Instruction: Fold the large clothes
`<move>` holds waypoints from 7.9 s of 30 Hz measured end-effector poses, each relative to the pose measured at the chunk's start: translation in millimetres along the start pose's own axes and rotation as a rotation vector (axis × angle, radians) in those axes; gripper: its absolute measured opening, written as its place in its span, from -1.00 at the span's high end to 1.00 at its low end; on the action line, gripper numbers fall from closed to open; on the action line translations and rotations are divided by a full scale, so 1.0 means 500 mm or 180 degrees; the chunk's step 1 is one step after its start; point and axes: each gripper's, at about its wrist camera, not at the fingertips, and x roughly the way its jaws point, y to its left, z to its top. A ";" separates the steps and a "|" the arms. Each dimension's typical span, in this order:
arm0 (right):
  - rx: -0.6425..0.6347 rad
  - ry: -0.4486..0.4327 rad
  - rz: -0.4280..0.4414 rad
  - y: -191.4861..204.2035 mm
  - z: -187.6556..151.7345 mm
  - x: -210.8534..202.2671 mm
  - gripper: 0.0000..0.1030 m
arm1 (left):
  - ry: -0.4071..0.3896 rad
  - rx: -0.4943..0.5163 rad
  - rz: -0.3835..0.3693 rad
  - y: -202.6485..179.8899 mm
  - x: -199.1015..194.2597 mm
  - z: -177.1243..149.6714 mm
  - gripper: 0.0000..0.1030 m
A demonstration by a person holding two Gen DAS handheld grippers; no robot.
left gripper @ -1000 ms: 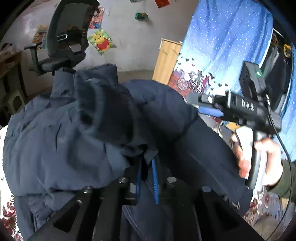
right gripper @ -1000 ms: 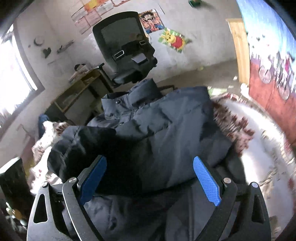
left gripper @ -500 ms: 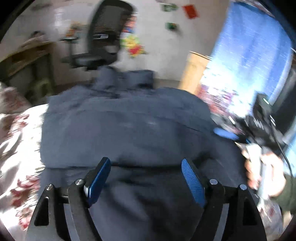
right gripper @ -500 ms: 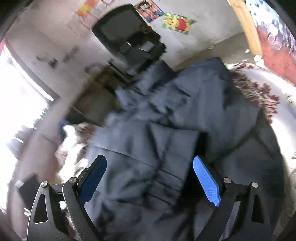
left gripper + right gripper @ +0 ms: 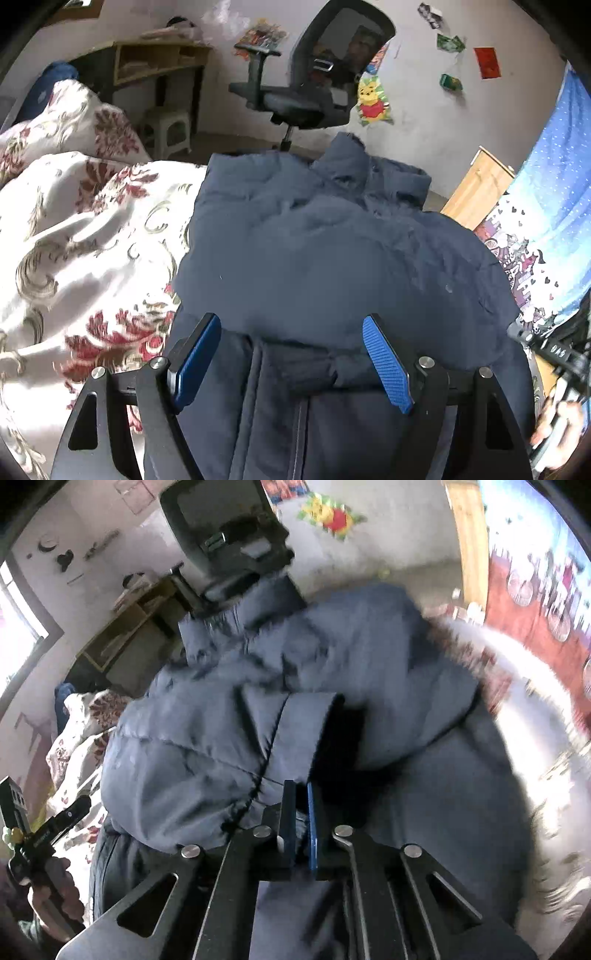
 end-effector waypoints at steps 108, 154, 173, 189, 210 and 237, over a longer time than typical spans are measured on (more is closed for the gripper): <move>-0.0908 0.0458 -0.0120 0.164 0.602 0.462 0.05 | 0.0511 -0.0066 -0.0101 -0.166 0.465 0.505 0.87; -0.1168 0.1214 0.0547 0.136 0.417 0.421 0.99 | 0.1375 0.1121 -0.1069 -0.209 0.441 0.331 0.91; -0.1033 0.1065 0.0035 0.097 0.405 0.400 1.00 | 0.1623 0.0868 -0.0732 -0.154 0.506 0.264 0.92; -0.1046 0.1074 0.0255 0.178 0.343 0.448 1.00 | 0.0709 0.0715 -0.1075 -0.105 0.391 0.293 0.92; -0.1003 0.0738 0.0030 0.178 0.319 0.452 1.00 | 0.1047 0.0578 -0.0736 -0.109 0.487 0.233 0.91; -0.0883 -0.0314 0.0359 0.102 0.298 0.131 -0.09 | -0.0130 0.0217 -0.0279 -0.105 0.152 0.217 -0.70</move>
